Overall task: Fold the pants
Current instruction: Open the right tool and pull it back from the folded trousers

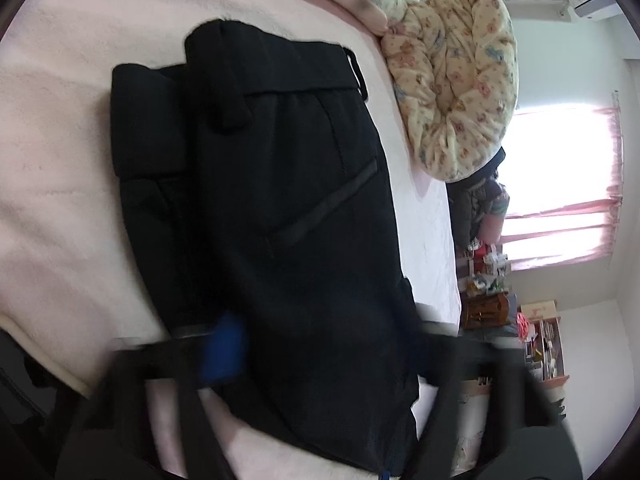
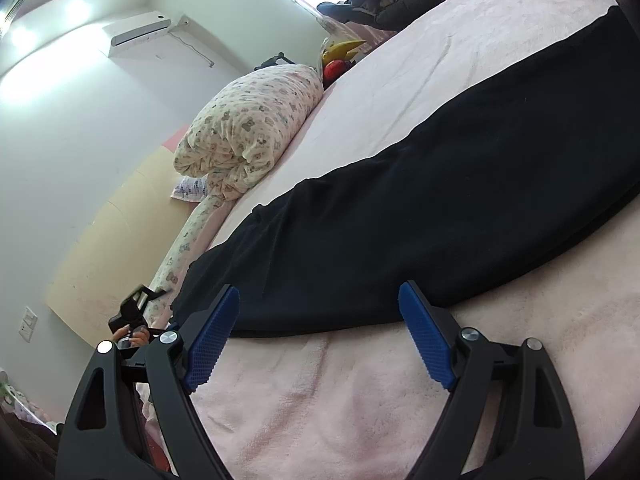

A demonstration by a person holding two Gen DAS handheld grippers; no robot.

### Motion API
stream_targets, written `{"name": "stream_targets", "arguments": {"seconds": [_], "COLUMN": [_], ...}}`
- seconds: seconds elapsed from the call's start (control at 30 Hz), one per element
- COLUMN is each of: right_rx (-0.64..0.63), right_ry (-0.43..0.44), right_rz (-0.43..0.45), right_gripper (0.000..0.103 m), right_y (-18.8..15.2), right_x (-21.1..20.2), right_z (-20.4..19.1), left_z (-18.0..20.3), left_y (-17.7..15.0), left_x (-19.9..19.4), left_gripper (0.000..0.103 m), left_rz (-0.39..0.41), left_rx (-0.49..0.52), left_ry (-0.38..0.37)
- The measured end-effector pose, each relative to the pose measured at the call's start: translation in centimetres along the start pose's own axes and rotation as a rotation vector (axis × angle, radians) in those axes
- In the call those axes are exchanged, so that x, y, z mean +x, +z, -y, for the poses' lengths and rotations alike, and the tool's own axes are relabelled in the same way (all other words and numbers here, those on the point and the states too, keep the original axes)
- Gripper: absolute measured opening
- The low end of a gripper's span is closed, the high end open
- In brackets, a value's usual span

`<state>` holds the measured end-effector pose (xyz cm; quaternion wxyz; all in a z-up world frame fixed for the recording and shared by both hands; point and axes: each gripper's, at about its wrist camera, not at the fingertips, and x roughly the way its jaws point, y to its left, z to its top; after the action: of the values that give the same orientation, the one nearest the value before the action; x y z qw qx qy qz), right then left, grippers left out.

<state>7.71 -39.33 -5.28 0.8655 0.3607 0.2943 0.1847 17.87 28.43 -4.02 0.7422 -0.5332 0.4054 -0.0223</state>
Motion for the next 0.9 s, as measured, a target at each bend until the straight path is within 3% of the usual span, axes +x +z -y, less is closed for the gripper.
{"name": "stream_targets", "arguments": {"seconds": [0.03, 0.3, 0.37, 0.43, 0.5, 0.57, 0.6, 0.63, 0.7, 0.77, 0.8, 0.87, 0.9], "right_rx": [0.004, 0.006, 0.006, 0.007, 0.017, 0.042, 0.054, 0.064, 0.083, 0.102, 0.112, 0.149, 0.192], "right_ry": [0.005, 0.01, 0.01, 0.01, 0.012, 0.0, 0.018, 0.039, 0.053, 0.032, -0.016, -0.187, -0.315], "right_rz": [0.001, 0.002, 0.002, 0.002, 0.003, 0.019, 0.041, 0.065, 0.114, 0.169, 0.184, 0.153, 0.042], "right_gripper": [0.084, 0.084, 0.084, 0.084, 0.083, 0.084, 0.084, 0.084, 0.084, 0.084, 0.084, 0.081, 0.073], "right_y": [0.0, 0.1, 0.1, 0.1, 0.2, 0.6, 0.9, 1.3, 2.1, 3.2, 3.9, 4.8, 5.2], "right_x": [0.0, 0.0, 0.1, 0.1, -0.1, -0.5, -1.1, -1.5, -2.3, -3.1, -3.3, -2.5, -0.9], "right_z": [0.1, 0.2, 0.2, 0.2, 0.2, 0.0, -0.3, -0.5, -0.8, -0.5, -0.1, 1.7, 3.9], "left_z": [-0.5, -0.2, 0.1, -0.3, -0.8, -0.2, 0.3, 1.2, 3.1, 4.8, 5.2, 6.3, 6.6], "left_y": [0.0, -2.3, -2.3, -2.0, -2.1, -2.6, -2.9, -3.5, -4.9, -6.6, -7.3, -9.2, -9.9], "left_x": [0.0, -3.0, -2.9, -2.0, -2.5, -4.2, -5.1, -6.6, -8.5, -9.2, -9.1, -8.0, -7.4], "left_gripper": [0.012, 0.008, 0.011, 0.022, 0.023, 0.039, 0.063, 0.071, 0.074, 0.084, 0.092, 0.095, 0.095], "left_rz": [0.001, 0.118, 0.141, 0.123, 0.132, 0.182, 0.222, 0.292, 0.37, 0.393, 0.388, 0.326, 0.3], "left_rx": [0.001, 0.079, 0.115, 0.105, 0.066, 0.082, 0.109, 0.157, 0.284, 0.387, 0.418, 0.483, 0.499], "left_ry": [0.016, 0.034, 0.095, 0.187, 0.167, 0.191, 0.214, 0.234, 0.218, 0.184, 0.16, 0.094, 0.077]}}
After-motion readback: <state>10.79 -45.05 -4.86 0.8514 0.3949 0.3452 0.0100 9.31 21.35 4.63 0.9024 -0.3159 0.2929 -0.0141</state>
